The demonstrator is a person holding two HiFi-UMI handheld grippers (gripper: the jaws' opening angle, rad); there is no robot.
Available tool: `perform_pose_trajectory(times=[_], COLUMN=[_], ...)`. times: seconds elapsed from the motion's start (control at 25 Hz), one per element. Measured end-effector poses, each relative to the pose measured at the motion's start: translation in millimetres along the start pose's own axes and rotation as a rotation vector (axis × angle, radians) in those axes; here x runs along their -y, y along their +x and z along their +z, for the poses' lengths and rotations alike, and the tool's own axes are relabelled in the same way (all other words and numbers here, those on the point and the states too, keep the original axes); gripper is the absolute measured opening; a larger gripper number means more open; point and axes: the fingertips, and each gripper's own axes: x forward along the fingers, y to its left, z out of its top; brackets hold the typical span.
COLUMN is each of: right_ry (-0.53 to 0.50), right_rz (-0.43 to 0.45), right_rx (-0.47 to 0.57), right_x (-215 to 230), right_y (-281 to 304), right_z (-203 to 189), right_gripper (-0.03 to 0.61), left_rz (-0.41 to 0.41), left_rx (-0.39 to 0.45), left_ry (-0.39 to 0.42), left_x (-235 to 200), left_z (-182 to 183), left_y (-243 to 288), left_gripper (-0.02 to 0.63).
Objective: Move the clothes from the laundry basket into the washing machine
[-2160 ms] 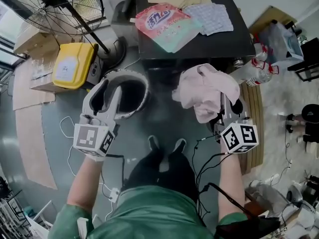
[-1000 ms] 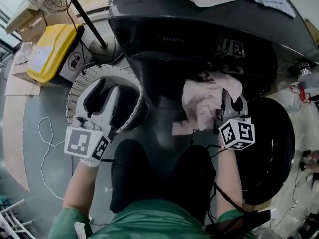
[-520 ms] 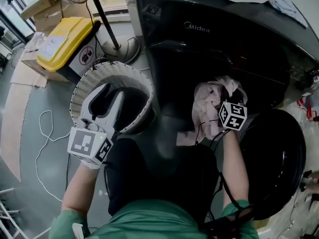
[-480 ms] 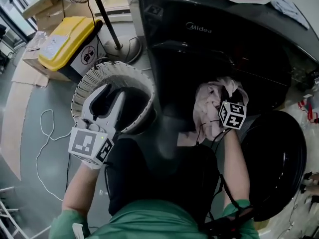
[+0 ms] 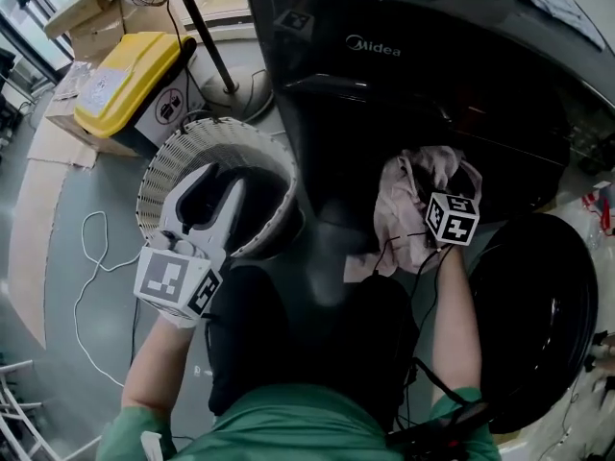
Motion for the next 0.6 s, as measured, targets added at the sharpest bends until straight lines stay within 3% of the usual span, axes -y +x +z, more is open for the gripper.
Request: perform_pose_trajectory(times=[0.12, 0.2, 0.4, 0.52, 0.6], right_ry=[0.007, 0.044, 0.120, 0.252, 0.288], right_rz=[-0.057, -0.041, 0.004, -0.020, -0.035], right_rx=[0.139, 0.150, -0.048, -0.156, -0.223], right_x=[-0.8, -9.3, -27.3, -14.2, -7.6], right_y=[-50.1, -73.2, -85.8, -82.4, -74.4], right_z=[23.2, 12.2, -81.3, -130.8, -156.0], right_gripper=[0.436, 0.438, 0.551, 0.575, 0.578], left_rz=[-0.022, -0.032, -0.061, -0.084, -0.097], left_rx=[0.011, 0.015, 0.016, 0.008, 0.002], left_ry=[-0.005, -0.027, -0.062, -0.065, -0.057], left_x=[4.2, 4.3, 8.1, 16.1, 20.7], left_z=[-0.4, -3.5, -15.8, -22.1, -24.8], left_y=[9.4, 15.6, 35.7, 43.6, 44.5], left_gripper=[0.163, 0.163, 0.163, 0.163, 0.163])
